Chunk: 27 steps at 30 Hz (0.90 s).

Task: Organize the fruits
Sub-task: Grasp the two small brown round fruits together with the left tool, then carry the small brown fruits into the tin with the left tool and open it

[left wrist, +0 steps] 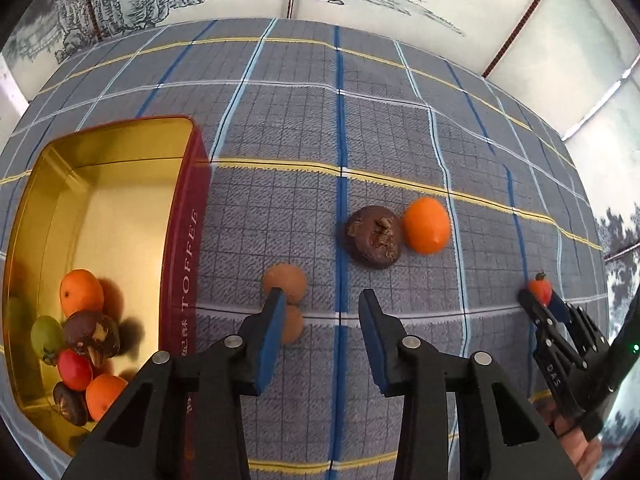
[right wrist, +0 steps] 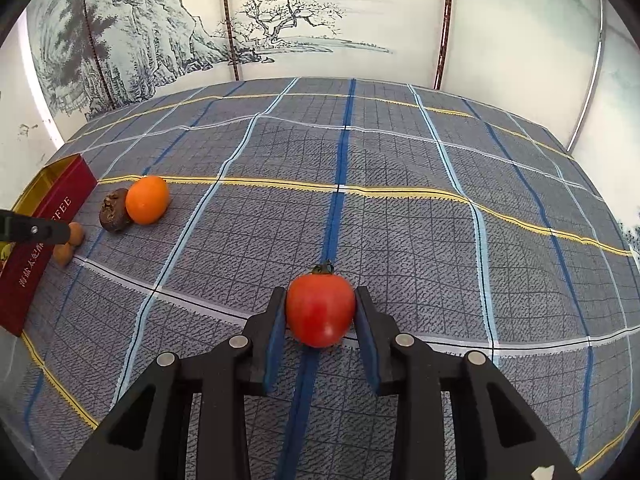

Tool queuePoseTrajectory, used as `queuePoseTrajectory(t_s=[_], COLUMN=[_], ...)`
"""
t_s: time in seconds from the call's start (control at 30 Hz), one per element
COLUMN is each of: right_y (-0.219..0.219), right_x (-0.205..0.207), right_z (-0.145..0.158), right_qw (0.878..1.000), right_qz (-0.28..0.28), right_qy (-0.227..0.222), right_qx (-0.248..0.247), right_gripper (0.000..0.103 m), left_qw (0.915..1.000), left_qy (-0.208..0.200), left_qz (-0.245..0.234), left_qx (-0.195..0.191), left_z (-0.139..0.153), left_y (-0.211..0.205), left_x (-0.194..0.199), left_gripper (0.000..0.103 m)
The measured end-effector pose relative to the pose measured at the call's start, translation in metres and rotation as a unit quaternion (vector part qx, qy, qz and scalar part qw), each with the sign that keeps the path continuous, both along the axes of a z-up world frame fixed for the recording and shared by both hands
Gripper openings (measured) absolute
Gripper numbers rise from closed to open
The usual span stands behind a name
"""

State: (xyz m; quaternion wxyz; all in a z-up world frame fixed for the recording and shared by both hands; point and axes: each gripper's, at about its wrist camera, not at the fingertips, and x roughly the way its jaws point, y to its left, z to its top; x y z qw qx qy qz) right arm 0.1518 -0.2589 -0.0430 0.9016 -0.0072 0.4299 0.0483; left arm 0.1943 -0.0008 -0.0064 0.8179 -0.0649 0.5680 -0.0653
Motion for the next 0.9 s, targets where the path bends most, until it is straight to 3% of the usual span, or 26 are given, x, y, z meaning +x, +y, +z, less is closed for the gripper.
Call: queuePoseTrajectory(t_s=[0.3, 0.53, 0.7, 0.9], right_y=[-0.002, -0.002, -0.001, -0.001], right_x=[-0.002, -0.001, -0.002, -0.002], right_z=[0.000, 0.000, 0.001, 0.001], right_qw=[1.000, 1.000, 1.000, 1.000], right_qz=[0.000, -0.001, -0.001, -0.001], right_qy=[0.000, 0.000, 0.000, 0.000], right_qx=[0.005, 0.005, 0.004, 0.004], right_gripper=[0.032, 0.032, 0.032, 0.032], left_qw=[0.9993, 0.9993, 0.9993, 0.9994], left_qy=[-0.003, 0.003, 0.004, -0.004], left_qz=[0.015, 0.015, 0.017, 0.016], left_qx=[0.033, 0.035, 0.034, 0.032], left_z=[-0.006, -0.016, -0.021, -0.017], left_y=[0.003, 0.004, 0.002, 0.003], left_x=[0.004, 0.006, 0.006, 0.002], left_gripper=[0.039, 0.038, 0.026, 0.026])
